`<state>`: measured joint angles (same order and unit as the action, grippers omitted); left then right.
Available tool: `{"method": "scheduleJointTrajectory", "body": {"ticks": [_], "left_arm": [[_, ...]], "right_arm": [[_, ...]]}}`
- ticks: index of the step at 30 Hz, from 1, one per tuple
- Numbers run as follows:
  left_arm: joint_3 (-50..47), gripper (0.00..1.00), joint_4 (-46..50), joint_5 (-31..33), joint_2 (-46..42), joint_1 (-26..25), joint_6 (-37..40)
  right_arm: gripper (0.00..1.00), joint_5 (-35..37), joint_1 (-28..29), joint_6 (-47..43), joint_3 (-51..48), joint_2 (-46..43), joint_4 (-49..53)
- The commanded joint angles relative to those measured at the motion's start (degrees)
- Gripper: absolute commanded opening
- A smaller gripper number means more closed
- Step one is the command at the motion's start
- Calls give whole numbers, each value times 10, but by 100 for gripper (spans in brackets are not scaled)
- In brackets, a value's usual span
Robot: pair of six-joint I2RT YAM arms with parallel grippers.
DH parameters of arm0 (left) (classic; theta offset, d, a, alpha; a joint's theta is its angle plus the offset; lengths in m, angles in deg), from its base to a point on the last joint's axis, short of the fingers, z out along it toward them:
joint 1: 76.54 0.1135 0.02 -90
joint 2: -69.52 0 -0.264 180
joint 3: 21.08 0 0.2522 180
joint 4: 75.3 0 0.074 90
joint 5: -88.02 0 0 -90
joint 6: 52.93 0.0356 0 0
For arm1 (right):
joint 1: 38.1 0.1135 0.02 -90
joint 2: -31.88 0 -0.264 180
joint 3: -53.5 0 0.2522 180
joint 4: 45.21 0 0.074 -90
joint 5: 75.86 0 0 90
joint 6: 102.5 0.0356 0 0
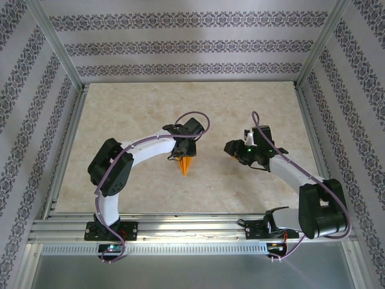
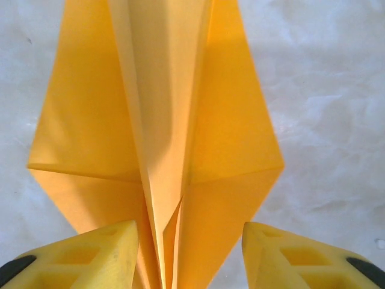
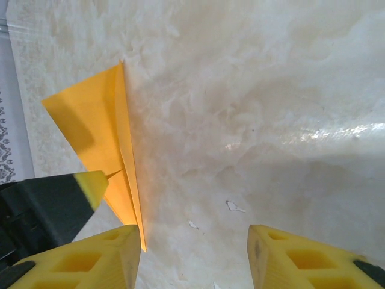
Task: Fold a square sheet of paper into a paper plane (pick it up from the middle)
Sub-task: Rotate the paper plane at the center of the table, then reset both arms
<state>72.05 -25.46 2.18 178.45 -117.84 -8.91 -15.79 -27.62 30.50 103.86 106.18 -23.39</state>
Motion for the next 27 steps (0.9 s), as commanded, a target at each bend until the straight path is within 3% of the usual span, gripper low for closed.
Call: {"method": "scheduleJointTrajectory", "body": {"ticks": [1, 4, 8, 11, 14, 16, 17, 19, 21, 25, 27], "left_arm": [[-17, 49, -11, 28, -35, -5, 2], [-41, 50, -29, 49, -73, -6, 18], [-98, 58, -83, 96, -141, 0, 64], [-147, 65, -118, 134, -195, 19, 105], [-197, 81, -152, 174, -246, 58, 162], [-228, 97, -177, 191, -275, 98, 197], [-248, 100, -195, 193, -288, 121, 222], [-278, 100, -229, 193, -313, 170, 261], [-296, 100, -252, 183, -334, 224, 292], [-362, 100, -363, 181, -348, 281, 380], [-398, 100, -426, 166, -346, 297, 422]], "right_arm": [[52, 33, -11, -29, 21, -23, 36], [55, 88, -18, -69, 42, -44, 72], [61, 260, -17, -169, 84, -77, 120], [75, 370, -17, -248, 77, -87, 70], [90, 447, -17, -335, 33, -61, -61], [91, 446, -18, -389, -8, -21, -180], [91, 444, -18, -399, -24, 7, -241], [91, 429, -21, -417, -34, 66, -329], [91, 421, -19, -454, -17, 116, -351], [93, 338, -41, -476, 2, 133, -335], [92, 267, -70, -461, -31, 114, -378]]}}
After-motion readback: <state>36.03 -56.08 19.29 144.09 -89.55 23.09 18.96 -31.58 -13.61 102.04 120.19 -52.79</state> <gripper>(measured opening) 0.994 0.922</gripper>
